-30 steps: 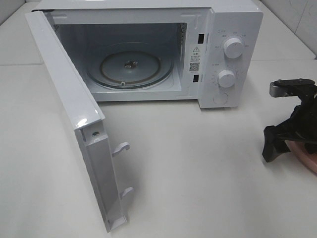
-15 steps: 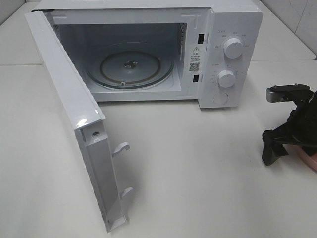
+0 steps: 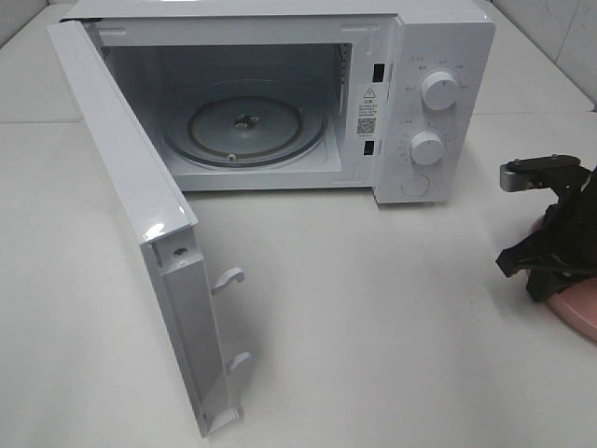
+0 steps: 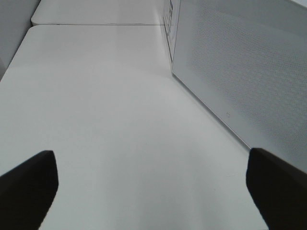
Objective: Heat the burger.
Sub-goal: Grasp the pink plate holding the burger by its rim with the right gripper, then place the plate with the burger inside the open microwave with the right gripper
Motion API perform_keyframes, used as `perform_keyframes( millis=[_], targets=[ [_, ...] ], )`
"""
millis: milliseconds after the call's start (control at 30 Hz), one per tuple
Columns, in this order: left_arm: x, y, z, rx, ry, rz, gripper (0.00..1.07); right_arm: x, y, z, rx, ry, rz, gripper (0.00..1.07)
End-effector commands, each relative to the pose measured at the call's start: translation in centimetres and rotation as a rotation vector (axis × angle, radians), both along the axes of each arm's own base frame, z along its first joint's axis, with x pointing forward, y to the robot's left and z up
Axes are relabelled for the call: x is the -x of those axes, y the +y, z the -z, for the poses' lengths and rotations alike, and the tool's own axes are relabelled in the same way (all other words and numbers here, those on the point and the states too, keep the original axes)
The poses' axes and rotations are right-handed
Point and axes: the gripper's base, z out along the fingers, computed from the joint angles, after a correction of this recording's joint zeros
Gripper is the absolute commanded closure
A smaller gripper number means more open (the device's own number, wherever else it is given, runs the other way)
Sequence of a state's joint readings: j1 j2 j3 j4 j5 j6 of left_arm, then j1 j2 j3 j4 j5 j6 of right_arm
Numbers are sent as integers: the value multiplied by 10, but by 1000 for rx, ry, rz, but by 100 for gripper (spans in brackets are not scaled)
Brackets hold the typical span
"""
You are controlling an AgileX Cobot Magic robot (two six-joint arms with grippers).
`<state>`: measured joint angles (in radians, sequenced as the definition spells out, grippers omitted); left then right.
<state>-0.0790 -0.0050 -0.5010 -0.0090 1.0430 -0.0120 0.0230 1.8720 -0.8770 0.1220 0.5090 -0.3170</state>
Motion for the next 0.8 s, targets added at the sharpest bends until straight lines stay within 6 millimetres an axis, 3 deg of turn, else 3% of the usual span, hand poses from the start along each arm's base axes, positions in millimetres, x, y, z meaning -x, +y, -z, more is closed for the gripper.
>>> perform_keyframes(
  millis=[33, 500, 800],
  targets=[
    [2, -1, 0, 9, -21, 3, 6, 7, 0, 13, -5, 74, 2, 107],
    [2, -1, 0, 9, -21, 3, 6, 7, 1, 13, -3, 68, -2, 107],
    [2, 0, 0, 8, -21, 2, 6, 12, 4, -10, 44, 44, -66, 107]
  ],
)
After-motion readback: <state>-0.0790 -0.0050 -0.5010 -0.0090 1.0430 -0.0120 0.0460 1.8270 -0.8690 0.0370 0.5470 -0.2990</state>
